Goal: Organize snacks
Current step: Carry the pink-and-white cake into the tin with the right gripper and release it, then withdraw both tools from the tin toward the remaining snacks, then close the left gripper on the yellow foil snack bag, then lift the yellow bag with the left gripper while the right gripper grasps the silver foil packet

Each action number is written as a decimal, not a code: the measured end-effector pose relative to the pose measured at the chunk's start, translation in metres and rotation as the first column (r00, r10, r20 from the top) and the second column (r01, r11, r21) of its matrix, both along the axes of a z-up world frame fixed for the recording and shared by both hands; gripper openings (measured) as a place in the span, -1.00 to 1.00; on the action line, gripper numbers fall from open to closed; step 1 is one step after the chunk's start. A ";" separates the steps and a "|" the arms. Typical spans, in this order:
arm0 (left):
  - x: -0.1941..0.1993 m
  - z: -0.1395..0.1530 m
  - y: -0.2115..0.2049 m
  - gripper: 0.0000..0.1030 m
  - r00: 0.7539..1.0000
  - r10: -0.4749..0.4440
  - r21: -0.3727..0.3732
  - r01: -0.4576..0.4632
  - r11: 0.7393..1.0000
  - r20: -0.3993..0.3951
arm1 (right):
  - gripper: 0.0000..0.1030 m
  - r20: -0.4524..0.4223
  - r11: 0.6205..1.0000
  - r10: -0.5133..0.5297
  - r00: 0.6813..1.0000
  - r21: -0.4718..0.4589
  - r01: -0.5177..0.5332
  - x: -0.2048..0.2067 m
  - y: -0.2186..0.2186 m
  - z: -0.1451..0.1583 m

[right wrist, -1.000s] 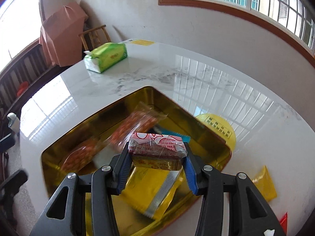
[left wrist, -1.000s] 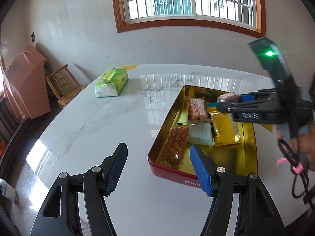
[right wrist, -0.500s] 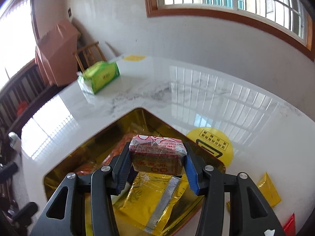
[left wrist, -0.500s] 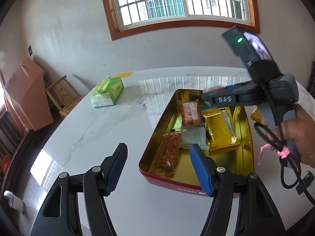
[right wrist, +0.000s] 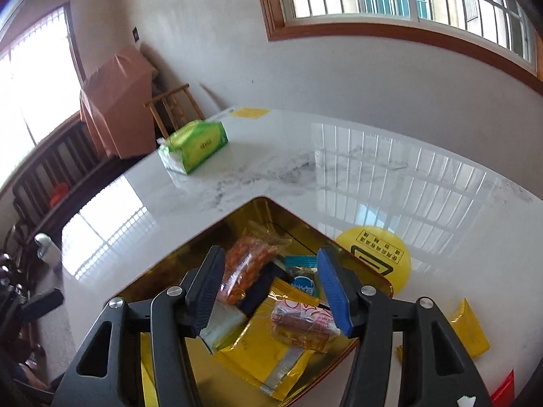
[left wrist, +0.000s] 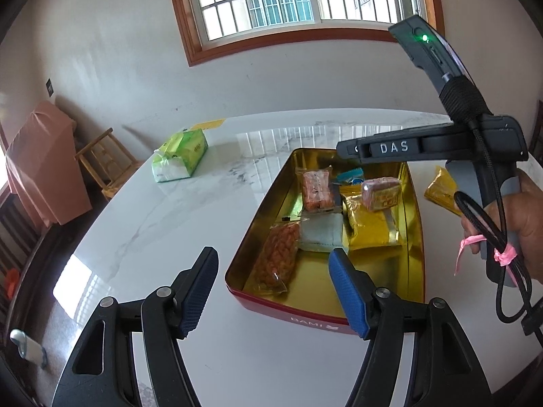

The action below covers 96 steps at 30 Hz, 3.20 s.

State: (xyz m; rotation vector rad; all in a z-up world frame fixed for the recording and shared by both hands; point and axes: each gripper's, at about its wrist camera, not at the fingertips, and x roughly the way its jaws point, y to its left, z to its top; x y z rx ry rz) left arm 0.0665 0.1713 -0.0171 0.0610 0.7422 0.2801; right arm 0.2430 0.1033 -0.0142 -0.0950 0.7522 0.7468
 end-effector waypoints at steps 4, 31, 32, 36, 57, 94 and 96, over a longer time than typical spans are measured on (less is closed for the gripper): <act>0.002 0.000 -0.001 0.33 1.000 -0.006 0.005 0.006 1.000 -0.001 | 0.05 0.056 0.998 -0.036 0.998 0.051 0.033 -0.016 -0.035 0.022; 0.058 0.047 -0.126 0.34 0.885 -0.455 -0.198 0.430 0.881 -0.102 | 0.29 0.089 0.710 -0.688 0.720 -0.122 0.693 -0.113 -0.421 -0.066; 0.066 0.049 -0.133 0.34 0.881 -0.461 -0.172 0.440 0.881 -0.104 | 0.29 0.091 0.715 -0.684 0.723 -0.113 0.690 -0.115 -0.421 -0.065; 0.116 0.047 -0.162 0.34 0.831 -0.538 -0.145 0.520 0.842 -0.144 | 0.29 0.071 0.723 -0.681 0.729 -0.091 0.684 -0.121 -0.428 -0.068; 0.267 -0.049 -0.214 0.34 0.602 -0.667 -0.235 0.639 0.732 -0.440 | 0.29 0.027 0.761 -0.641 0.767 -0.105 0.640 -0.117 -0.424 -0.073; 0.075 -0.013 -0.161 0.11 0.898 -0.422 -0.452 0.328 0.830 -0.124 | 0.16 -0.076 0.863 -0.505 0.860 -0.012 0.506 -0.125 -0.337 -0.050; 0.067 -0.006 -0.161 0.11 0.899 -0.421 -0.440 0.333 0.834 -0.118 | 0.16 -0.083 0.890 -0.455 0.887 -0.024 0.455 -0.119 -0.299 -0.043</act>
